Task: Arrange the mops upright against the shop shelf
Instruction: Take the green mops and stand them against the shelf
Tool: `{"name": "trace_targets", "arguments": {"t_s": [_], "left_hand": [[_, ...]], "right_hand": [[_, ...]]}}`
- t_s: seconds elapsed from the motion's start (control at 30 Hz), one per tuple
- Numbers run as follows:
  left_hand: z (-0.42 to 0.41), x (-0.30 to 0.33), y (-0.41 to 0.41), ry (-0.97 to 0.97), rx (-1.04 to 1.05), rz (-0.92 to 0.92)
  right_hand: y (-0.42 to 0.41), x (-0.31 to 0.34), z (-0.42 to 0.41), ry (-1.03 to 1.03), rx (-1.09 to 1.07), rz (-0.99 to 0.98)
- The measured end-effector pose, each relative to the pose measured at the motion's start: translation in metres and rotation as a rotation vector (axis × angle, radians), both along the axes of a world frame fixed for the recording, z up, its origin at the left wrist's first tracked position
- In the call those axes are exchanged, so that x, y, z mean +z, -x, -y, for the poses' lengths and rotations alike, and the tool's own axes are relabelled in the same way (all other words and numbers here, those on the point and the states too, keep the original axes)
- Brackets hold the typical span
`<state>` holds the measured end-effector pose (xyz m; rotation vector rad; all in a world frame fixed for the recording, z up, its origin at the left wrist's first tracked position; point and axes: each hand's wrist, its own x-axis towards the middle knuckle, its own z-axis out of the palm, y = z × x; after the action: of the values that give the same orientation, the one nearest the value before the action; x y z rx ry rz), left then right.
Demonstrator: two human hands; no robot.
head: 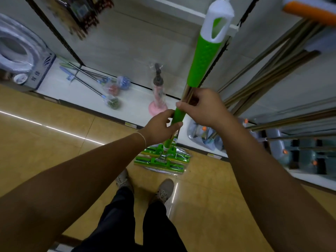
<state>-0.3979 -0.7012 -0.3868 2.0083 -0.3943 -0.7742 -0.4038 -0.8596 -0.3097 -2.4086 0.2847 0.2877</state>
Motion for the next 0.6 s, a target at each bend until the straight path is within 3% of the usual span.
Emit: {"name": "trace_targets", "arguments": {"t_s": [0.23, 0.43, 0.6], "left_hand": [[-0.003, 0.006, 0.04, -0.001, 0.037, -0.003], [-0.011, 0.014, 0.071, 0.022, 0.029, -0.01], [-0.025, 0.022, 0.085, 0.031, -0.052, -0.019]], "right_hand": [[0.053, 0.005, -0.021, -0.156, 0.025, 0.091], [0.085, 0.01, -0.029, -0.295, -0.025, 0.033], [0.114, 0.015, -0.047, -0.235, -0.04, 0.064]]}}
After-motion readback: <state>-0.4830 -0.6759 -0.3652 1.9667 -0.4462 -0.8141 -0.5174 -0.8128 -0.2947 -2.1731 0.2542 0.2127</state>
